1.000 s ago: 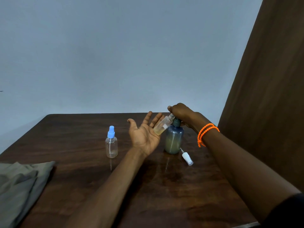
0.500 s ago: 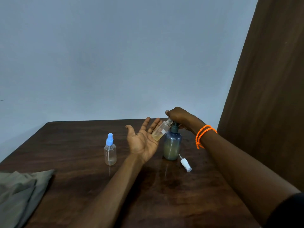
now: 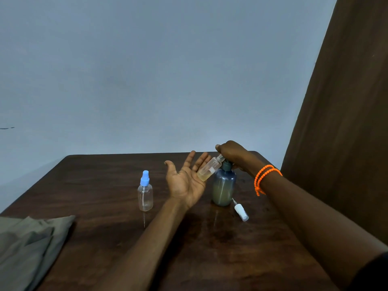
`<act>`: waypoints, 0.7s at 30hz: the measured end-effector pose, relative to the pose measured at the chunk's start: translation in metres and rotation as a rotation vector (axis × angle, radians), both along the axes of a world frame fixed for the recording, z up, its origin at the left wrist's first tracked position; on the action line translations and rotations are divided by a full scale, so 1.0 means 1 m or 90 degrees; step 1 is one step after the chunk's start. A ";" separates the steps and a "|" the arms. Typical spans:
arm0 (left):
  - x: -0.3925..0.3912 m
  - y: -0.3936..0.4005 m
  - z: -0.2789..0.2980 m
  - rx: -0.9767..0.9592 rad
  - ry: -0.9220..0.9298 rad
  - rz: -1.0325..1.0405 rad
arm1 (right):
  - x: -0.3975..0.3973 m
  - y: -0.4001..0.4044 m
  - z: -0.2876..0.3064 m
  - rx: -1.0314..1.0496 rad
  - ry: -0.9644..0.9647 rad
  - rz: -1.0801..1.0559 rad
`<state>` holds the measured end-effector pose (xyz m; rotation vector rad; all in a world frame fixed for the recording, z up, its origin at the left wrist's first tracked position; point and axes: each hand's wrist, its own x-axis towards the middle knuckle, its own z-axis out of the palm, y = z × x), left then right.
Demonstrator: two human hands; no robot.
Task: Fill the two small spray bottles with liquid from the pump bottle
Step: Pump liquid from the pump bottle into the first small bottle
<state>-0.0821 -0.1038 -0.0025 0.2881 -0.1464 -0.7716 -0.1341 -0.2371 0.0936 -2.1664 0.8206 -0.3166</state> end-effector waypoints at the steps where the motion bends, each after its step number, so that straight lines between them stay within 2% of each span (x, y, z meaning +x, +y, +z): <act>1: 0.000 0.000 0.000 0.002 -0.003 -0.003 | -0.001 0.001 0.004 -0.009 0.008 0.007; 6: 0.002 -0.001 0.000 0.011 -0.008 0.001 | 0.001 0.002 0.002 0.010 0.001 0.019; 10: -0.001 -0.001 -0.001 0.016 -0.010 -0.006 | -0.002 0.004 0.007 -0.012 0.044 0.015; 16: 0.003 0.000 0.001 0.012 -0.003 0.001 | -0.003 0.003 -0.001 0.050 -0.016 -0.002; 21: -0.002 0.001 0.002 0.022 -0.011 -0.008 | -0.003 0.003 0.006 0.035 -0.001 -0.005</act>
